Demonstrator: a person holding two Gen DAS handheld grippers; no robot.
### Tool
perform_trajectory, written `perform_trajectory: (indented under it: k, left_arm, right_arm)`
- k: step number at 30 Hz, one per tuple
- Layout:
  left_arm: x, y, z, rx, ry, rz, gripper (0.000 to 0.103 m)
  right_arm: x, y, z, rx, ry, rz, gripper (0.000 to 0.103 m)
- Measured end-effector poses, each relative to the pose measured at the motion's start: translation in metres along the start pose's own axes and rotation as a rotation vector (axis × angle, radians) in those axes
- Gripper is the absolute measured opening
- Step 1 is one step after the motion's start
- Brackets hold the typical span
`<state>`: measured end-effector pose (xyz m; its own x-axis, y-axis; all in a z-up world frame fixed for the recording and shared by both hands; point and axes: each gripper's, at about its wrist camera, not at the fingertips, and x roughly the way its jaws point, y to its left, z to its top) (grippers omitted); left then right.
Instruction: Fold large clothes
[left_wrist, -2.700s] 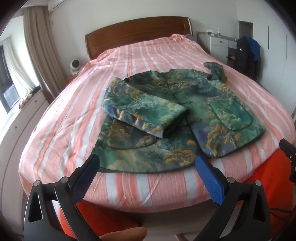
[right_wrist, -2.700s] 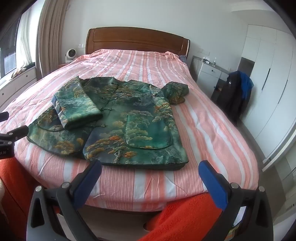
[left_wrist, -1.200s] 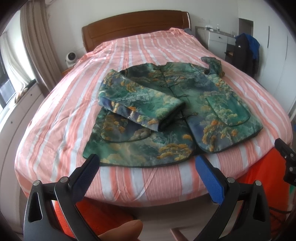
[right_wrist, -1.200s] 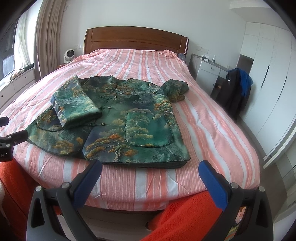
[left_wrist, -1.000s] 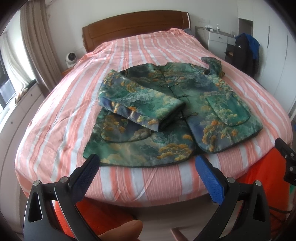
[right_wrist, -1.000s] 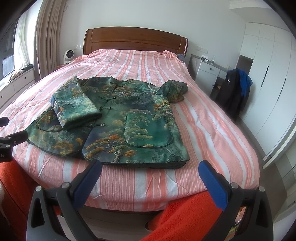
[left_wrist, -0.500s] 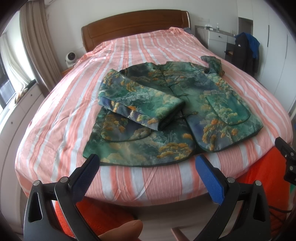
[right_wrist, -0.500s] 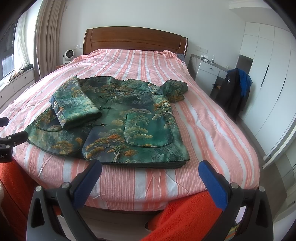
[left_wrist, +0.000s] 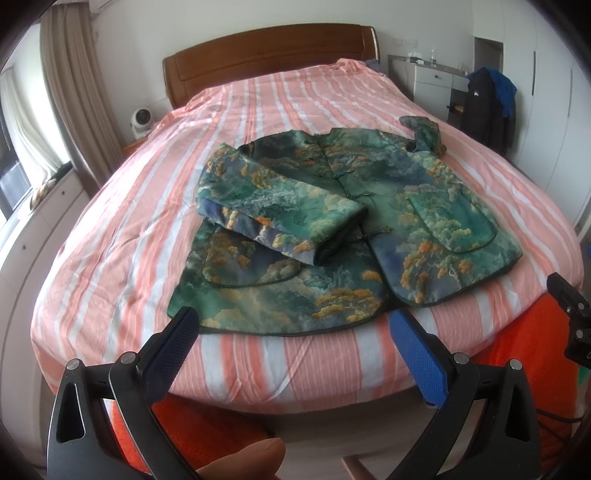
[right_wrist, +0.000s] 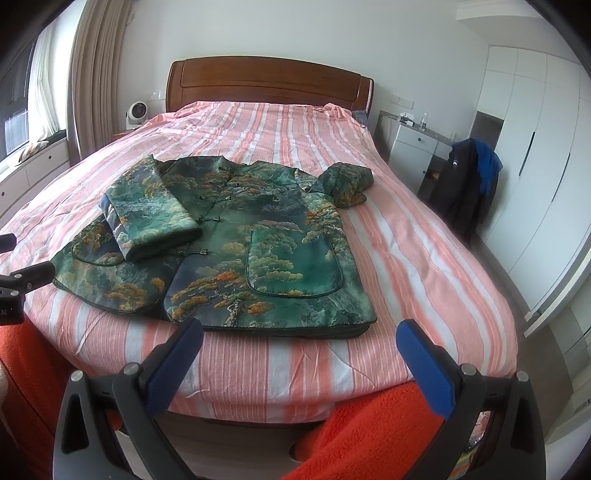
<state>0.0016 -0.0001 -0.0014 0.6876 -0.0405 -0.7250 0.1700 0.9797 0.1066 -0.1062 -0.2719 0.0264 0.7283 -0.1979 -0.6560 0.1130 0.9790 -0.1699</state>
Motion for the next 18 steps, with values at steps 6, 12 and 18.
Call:
perform_trajectory:
  k: [6,12,18]
  left_arm:
    - [-0.0019,-0.0002,0.0003,0.002,-0.002,0.000,0.103]
    - [-0.0019,-0.0004,0.0000,0.002,-0.004,0.000,0.103]
    - [-0.0020,-0.0007,0.0003,0.002,-0.003,0.001,0.103]
  right_arm:
    - [-0.0017,0.0001,0.0003,-0.002,0.001,0.003,0.103]
    - [-0.0018,0.0009,0.0004,-0.003,0.003,0.004,0.103]
    - [-0.0017,0.0030,0.0007,-0.008,0.001,0.006,0.103]
